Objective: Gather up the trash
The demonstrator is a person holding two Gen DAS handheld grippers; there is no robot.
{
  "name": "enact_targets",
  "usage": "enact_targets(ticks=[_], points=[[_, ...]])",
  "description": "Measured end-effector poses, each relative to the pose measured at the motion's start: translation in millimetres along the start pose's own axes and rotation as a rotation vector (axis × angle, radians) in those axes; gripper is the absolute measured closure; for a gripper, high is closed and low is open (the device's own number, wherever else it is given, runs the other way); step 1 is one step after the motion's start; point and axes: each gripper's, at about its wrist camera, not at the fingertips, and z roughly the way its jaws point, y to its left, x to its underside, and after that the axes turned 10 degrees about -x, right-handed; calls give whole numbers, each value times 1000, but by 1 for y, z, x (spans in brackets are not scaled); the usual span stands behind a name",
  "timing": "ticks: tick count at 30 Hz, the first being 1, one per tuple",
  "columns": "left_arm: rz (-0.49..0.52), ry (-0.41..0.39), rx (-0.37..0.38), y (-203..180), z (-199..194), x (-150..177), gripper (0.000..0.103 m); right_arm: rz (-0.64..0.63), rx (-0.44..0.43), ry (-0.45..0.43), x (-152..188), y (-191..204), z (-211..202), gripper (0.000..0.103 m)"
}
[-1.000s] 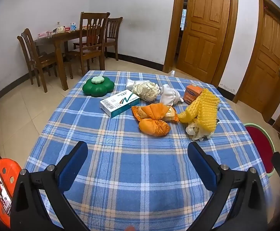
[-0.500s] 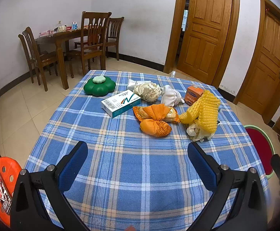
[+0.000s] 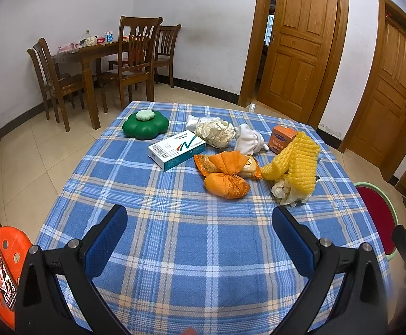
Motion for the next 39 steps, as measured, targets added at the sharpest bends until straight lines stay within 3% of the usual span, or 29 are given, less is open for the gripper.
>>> enact_targets(ticks=[39], points=[[-6, 7, -10, 7, 1, 0, 1, 9, 2, 20, 5, 4, 6, 0]])
